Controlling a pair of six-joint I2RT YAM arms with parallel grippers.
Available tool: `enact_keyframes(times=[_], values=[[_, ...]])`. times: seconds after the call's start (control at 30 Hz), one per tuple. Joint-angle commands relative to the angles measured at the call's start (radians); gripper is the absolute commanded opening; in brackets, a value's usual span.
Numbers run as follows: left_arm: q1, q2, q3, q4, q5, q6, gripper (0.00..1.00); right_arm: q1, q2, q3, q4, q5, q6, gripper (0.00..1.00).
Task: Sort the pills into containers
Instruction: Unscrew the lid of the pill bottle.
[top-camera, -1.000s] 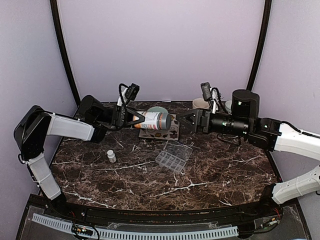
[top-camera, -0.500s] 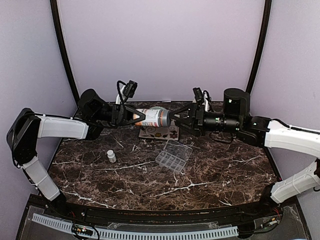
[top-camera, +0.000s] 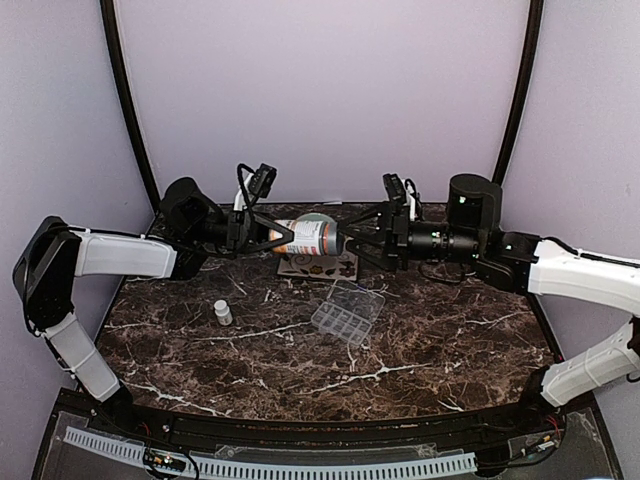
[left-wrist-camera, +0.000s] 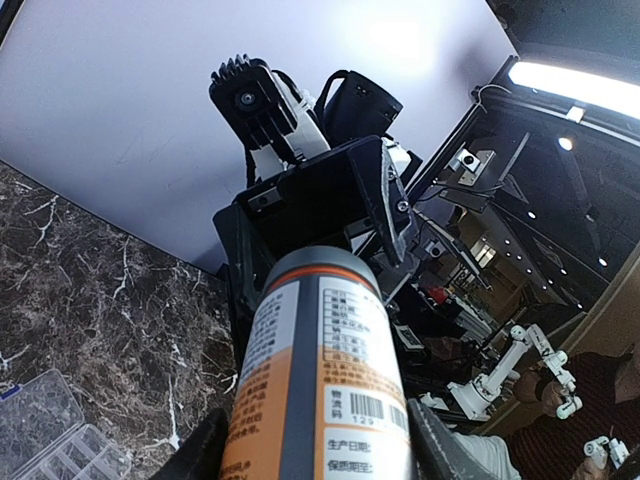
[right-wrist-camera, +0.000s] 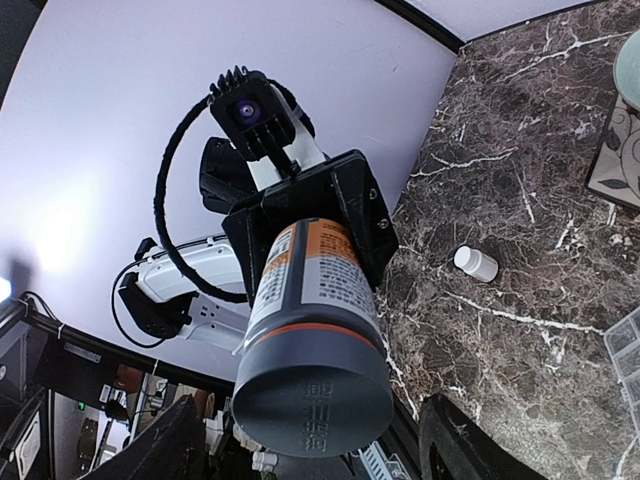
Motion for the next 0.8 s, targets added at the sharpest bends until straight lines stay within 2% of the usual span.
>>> enact_keyframes(times=[0.0,0.37,0.53,0.67,0.77], values=[[0.0,-0.038,0.025,-0.001,-0.005,0.03,0.12,-0.008,0.021,0.039,0.055,-0.034,0.011,0.73],[0.0,-0.035,0.026,-0.024,-0.008,0.049,0.12,-0.008,0.059,0.069,0.058,-0.059,0.01,0.7],[0.0,-0.038,0.028,-0.044,-0.009,0.067,0.12,-0.008,0.077,0.078,0.059,-0.072,0.011,0.65],[-0.001,-0.039,0.031,-0.061,-0.011,0.078,0.12,-0.007,0.085,0.084,0.053,-0.079,0.005,0.57],[-0.002,-0.04,0.029,-0.061,-0.013,0.08,0.12,-0.007,0.087,0.088,0.046,-0.082,-0.011,0.44]])
